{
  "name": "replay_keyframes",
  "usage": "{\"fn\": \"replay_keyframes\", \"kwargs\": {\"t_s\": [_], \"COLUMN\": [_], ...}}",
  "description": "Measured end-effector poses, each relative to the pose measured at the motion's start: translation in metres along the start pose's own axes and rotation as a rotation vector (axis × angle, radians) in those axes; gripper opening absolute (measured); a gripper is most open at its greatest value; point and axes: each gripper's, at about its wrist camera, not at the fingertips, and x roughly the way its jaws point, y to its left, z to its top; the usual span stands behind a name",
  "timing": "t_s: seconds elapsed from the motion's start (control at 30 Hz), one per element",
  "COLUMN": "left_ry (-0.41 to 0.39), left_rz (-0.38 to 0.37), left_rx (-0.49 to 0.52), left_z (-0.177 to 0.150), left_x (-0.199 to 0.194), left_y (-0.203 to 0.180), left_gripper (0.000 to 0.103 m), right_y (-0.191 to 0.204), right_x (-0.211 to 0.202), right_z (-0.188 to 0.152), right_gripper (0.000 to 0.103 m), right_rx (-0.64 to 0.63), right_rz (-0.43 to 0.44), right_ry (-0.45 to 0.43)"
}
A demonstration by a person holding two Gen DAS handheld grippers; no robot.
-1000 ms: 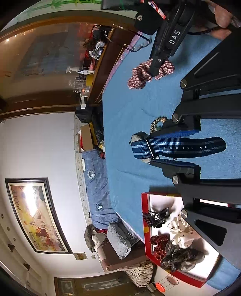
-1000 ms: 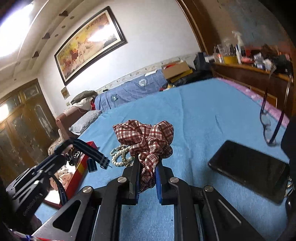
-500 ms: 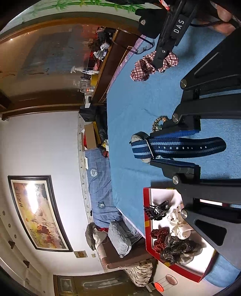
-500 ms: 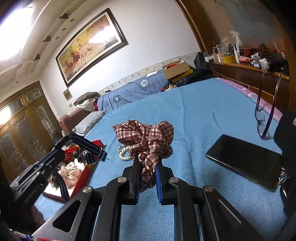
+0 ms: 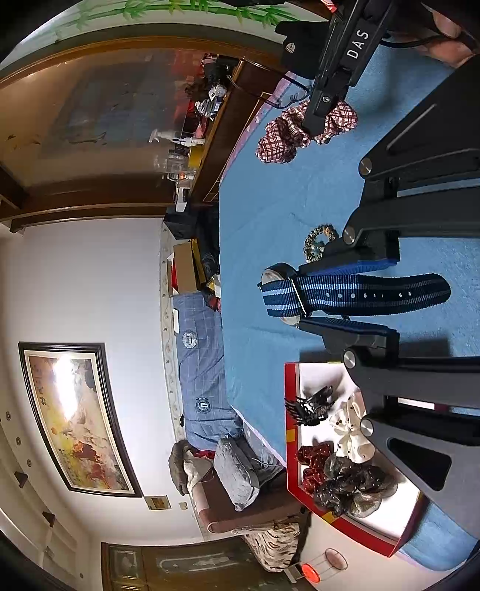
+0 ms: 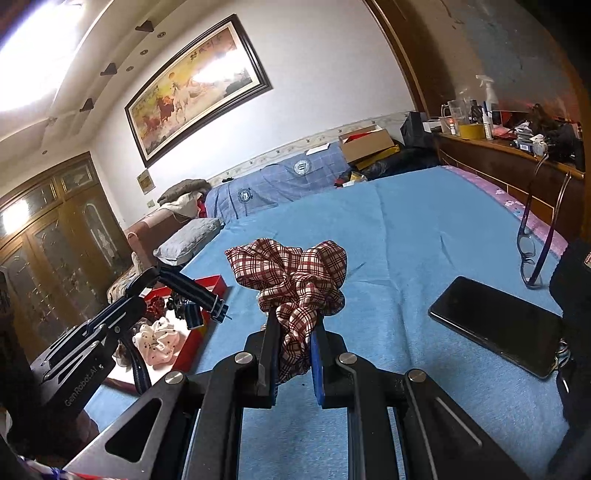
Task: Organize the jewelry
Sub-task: 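Lift the plaid scrunchie with the right tool while the left tool lifts the watch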
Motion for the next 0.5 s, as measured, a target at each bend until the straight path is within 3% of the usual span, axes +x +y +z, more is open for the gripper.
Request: {"fn": "replay_keyframes", "kwargs": {"t_s": [0.5], "left_ry": [0.005], "left_rz": [0.022], "left_rx": [-0.029], "left_z": [-0.005], "left_x": [-0.007], "left_y": [0.021], "left_gripper": [0.021], "right_y": [0.0], "right_x": [0.008], "right_z": [0.002], "right_gripper": [0.015], "right_rx": [-0.015], "right_rz": [0.019], "right_ry": [0.017]}}
